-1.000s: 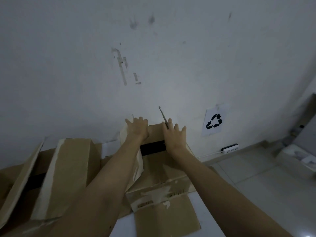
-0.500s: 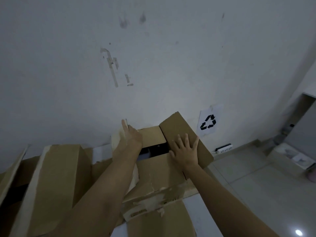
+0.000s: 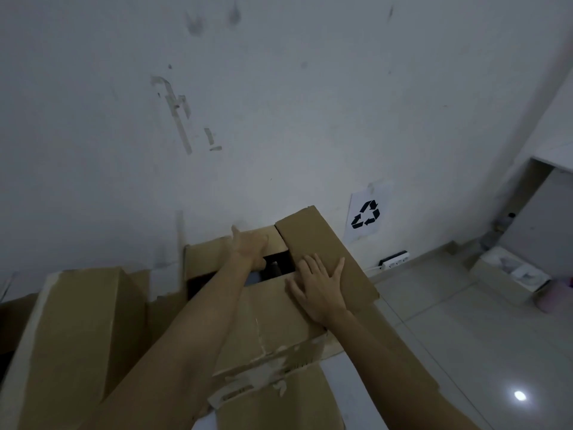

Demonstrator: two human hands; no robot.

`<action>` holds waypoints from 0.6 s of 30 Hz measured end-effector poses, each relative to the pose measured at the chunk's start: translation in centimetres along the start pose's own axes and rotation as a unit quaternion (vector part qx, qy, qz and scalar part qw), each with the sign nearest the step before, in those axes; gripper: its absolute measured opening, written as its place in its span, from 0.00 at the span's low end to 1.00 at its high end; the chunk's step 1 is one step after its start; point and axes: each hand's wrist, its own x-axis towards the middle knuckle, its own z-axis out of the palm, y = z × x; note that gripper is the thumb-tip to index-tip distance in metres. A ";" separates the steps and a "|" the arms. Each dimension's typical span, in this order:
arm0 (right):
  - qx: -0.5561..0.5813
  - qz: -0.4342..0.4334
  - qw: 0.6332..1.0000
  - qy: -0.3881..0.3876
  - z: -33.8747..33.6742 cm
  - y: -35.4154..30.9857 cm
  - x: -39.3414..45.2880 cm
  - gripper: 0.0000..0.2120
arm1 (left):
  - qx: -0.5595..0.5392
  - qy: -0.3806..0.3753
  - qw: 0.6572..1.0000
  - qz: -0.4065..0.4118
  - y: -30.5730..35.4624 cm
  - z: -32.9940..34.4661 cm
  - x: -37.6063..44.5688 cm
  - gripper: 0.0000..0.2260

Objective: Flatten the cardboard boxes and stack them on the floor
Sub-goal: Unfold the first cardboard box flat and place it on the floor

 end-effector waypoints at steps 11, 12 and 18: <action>0.124 -0.033 0.959 0.252 -1.7 0.2 -2.5 0.15 | -0.027 0.103 0.994 -0.024 -2.8 -4.5 0.6 0.11; 0.135 -0.036 0.950 0.280 -2.0 0.4 -2.8 0.17 | -0.030 0.108 0.993 -0.026 -2.9 -4.5 0.7 0.10; 0.213 -0.005 0.948 0.235 -4.5 0.6 -5.0 0.22 | -0.057 0.134 0.987 -0.071 -3.6 -5.5 0.8 0.09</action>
